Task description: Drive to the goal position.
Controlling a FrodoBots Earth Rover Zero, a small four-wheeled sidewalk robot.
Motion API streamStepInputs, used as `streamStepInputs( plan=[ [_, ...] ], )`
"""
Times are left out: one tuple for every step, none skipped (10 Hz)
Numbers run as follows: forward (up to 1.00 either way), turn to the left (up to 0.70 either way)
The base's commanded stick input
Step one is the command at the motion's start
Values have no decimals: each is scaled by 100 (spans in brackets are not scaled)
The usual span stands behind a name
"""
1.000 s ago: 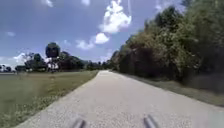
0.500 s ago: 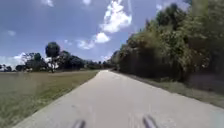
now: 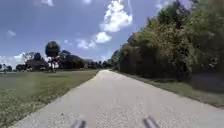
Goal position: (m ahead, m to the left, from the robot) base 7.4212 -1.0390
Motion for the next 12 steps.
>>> streamStepInputs(
  plan=[
    [50,0],
    [50,0],
    [50,0],
    [50,0],
    [50,0],
    [50,0],
    [50,0],
    [50,0],
    [50,0],
    [50,0],
    [50,0],
    [50,0]
  ],
)
